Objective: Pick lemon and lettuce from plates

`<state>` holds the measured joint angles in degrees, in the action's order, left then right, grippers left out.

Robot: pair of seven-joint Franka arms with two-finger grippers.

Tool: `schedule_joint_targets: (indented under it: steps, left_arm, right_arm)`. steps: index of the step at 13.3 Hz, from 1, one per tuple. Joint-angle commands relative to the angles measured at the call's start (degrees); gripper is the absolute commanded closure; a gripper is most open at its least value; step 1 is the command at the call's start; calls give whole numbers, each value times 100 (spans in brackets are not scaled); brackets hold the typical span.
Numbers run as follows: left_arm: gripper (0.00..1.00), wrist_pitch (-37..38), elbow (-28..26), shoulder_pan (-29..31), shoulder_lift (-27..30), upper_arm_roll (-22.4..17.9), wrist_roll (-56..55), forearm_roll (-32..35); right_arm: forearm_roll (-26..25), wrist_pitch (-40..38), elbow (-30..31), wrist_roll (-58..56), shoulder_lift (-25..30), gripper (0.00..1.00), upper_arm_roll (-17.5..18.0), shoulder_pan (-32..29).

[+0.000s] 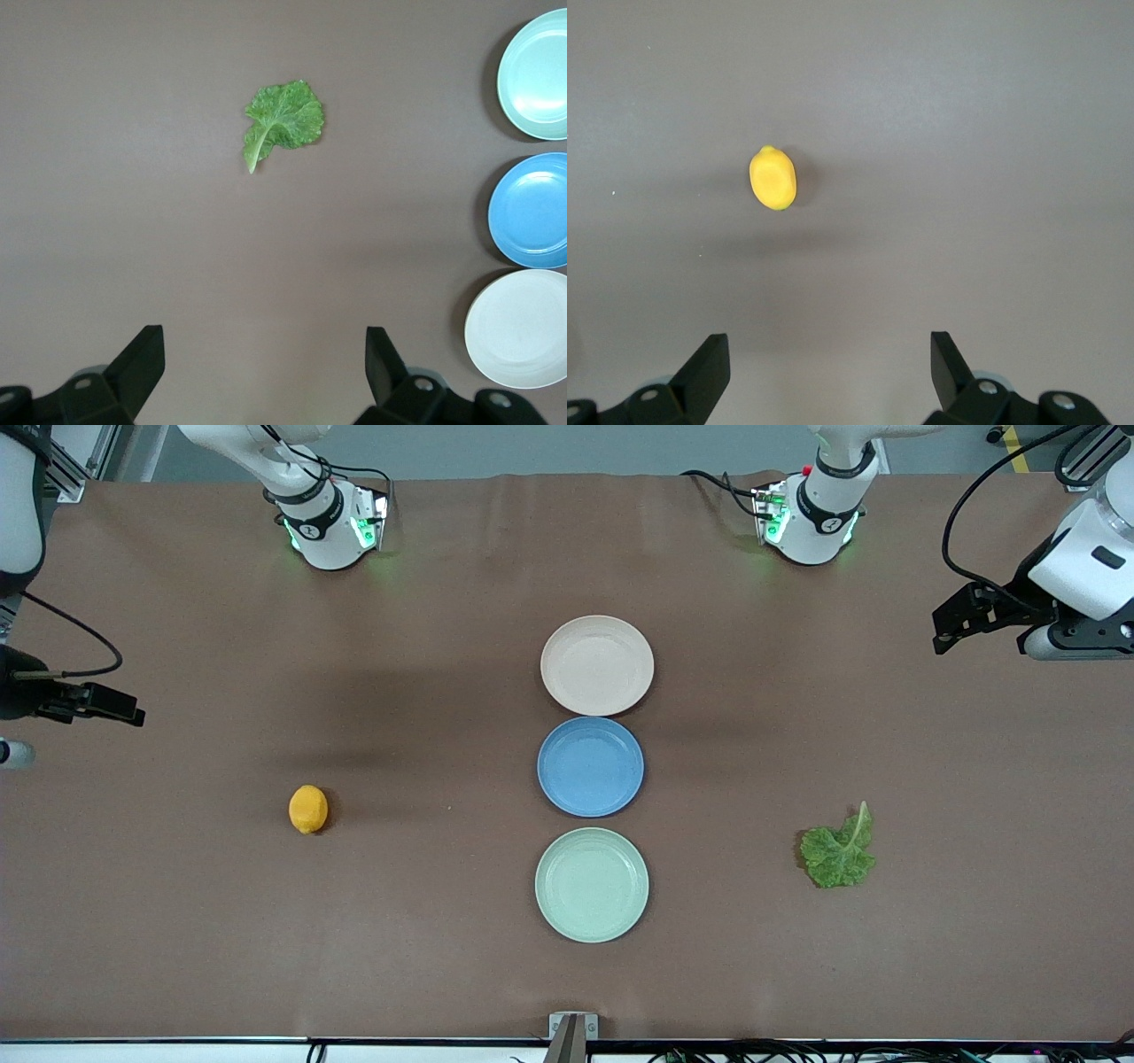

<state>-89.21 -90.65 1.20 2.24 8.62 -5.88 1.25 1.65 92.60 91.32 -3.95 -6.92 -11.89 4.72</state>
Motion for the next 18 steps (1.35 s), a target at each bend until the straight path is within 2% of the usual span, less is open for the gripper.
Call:
schedule_joint_targets:
  steps: [1, 6, 18]
  left_arm:
    - [0, 70, 82, -6, 4, 8, -19, 121]
    - [0, 70, 126, -5, -5, 8, -1, 103]
    - [0, 70, 135, -5, -5, 8, 8, 42]
  right_arm:
    - [55, 206, 703, -70, 612, 0, 90, -120]
    - [11, 31, 852, -281, 1043, 0, 529, -630]
    - [2, -225, 852, 17, 1334, 0, 714, -569]
